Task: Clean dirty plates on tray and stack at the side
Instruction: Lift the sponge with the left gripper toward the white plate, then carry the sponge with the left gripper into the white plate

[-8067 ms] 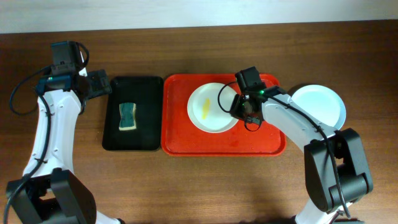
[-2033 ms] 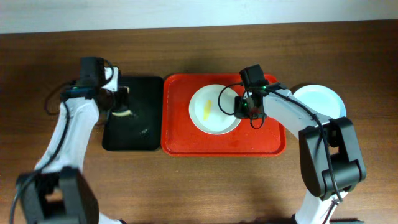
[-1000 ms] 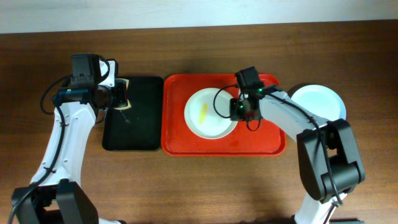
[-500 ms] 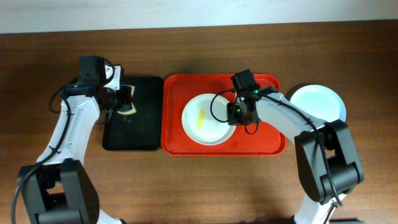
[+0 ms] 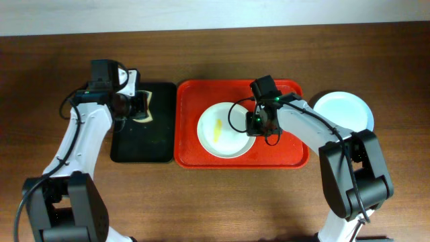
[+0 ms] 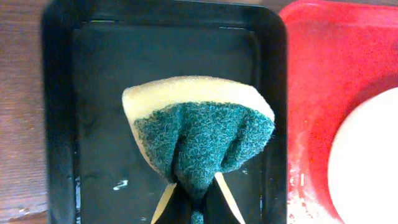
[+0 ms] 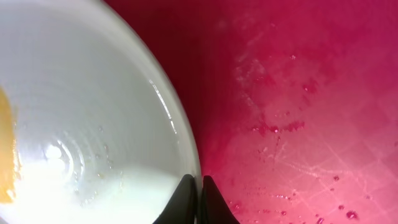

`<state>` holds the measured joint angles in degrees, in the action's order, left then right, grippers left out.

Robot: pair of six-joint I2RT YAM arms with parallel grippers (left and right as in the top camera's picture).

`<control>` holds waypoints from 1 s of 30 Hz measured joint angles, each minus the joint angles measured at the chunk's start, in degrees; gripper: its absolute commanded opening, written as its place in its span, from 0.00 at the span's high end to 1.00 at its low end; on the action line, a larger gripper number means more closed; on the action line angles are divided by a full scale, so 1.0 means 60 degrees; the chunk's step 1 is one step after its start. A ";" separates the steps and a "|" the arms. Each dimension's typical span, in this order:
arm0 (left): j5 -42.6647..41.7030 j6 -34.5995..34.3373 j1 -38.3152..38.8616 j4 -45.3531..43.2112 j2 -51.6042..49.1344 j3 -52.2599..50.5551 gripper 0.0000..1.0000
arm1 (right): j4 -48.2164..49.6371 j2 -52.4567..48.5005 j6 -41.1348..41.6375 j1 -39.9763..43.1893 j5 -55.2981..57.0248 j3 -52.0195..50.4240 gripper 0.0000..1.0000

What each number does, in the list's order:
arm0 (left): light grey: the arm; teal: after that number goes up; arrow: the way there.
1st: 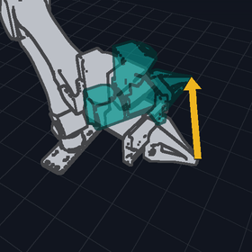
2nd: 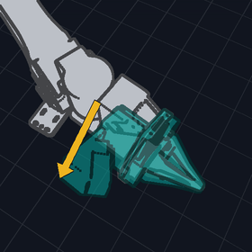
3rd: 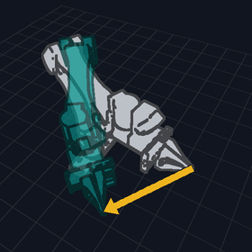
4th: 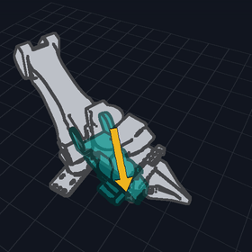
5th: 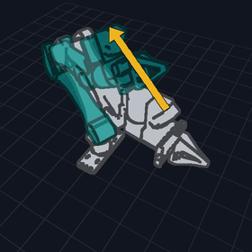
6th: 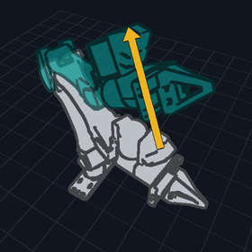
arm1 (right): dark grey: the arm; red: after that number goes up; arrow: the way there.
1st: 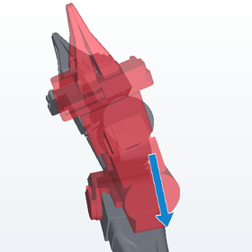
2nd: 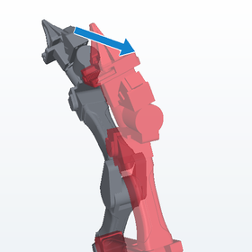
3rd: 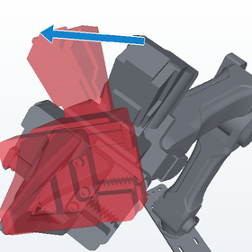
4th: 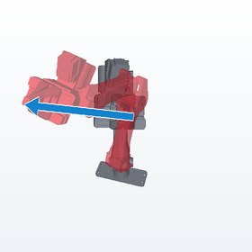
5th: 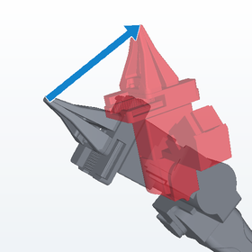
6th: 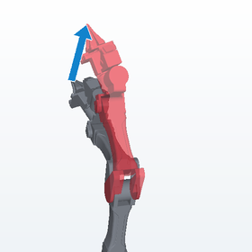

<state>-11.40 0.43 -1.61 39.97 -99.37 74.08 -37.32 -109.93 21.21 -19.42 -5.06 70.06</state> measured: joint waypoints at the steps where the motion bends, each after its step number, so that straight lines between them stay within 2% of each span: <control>1: -0.0004 0.0000 0.0073 -0.0004 0.0000 0.0000 1.00 | 0.0004 0.0000 0.0197 0.0000 0.0000 0.0000 0.96; 7: 0.0007 0.0000 0.0433 0.0000 0.0000 0.0000 1.00 | 0.0528 0.0117 0.1789 0.0000 -0.0069 -0.0317 0.96; 10: 0.0277 -0.0047 0.0510 0.0004 0.0000 0.0000 1.00 | 0.0747 0.0117 0.2146 0.0000 -0.0280 -0.0361 0.96; 19: 0.0736 -0.0291 0.0517 -0.0011 0.0000 0.0000 1.00 | 0.0831 0.0117 0.1424 0.0044 -0.0849 -0.0404 0.96; 26: 0.2812 -0.0732 0.0882 -0.0025 0.0000 0.0011 1.00 | 0.0805 0.0117 0.1177 0.0044 -0.0903 -0.0404 0.96; 30: 0.3483 -0.0769 0.1545 0.0634 -0.0033 0.0667 1.00 | 0.0805 0.0117 0.1151 0.0044 -0.0907 -0.0404 0.96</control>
<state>9.50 -4.19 7.66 43.77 -99.57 78.08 -32.49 -109.23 28.12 -19.16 -10.50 67.64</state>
